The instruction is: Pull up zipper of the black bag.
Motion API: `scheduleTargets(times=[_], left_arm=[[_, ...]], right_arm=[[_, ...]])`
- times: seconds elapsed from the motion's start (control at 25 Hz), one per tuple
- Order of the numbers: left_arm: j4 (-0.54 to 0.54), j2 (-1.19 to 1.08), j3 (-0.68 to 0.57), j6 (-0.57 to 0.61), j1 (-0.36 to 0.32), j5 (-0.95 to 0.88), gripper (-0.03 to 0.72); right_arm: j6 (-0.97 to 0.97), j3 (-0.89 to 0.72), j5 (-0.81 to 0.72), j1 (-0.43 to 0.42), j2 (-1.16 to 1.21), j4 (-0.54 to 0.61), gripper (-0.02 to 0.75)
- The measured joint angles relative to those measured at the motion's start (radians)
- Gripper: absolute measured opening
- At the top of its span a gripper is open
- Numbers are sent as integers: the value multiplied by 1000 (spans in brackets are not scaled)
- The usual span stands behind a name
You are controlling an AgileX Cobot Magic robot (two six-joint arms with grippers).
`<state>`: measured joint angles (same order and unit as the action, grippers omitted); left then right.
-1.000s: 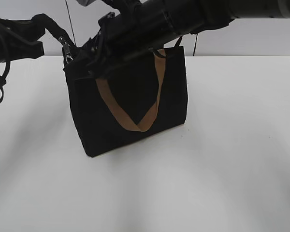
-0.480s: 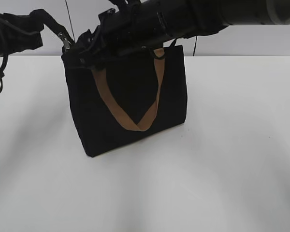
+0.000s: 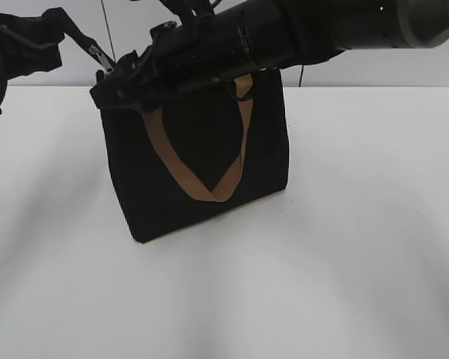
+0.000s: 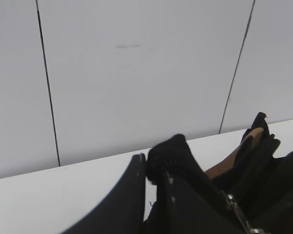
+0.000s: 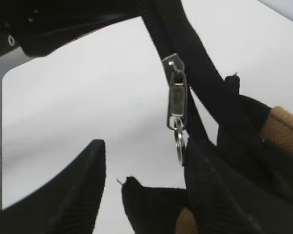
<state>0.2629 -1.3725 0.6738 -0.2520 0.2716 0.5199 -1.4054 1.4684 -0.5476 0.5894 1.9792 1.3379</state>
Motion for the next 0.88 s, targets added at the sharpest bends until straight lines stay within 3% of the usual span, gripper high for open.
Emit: scheduleTargets(times=[0.36, 0.44, 0.68, 0.88], left_arm=[[0, 0, 0, 0, 0, -7, 28], [0, 0, 0, -2, 0, -7, 28], [0, 0, 0, -3, 0, -8, 28], [0, 0, 0, -3, 0, -84, 28]], right_arm=[[0, 0, 20, 0, 0, 10, 378], [0, 0, 40, 0, 0, 11, 319], [0, 0, 74, 0, 0, 12, 12], [0, 0, 51, -2, -4, 9, -15]])
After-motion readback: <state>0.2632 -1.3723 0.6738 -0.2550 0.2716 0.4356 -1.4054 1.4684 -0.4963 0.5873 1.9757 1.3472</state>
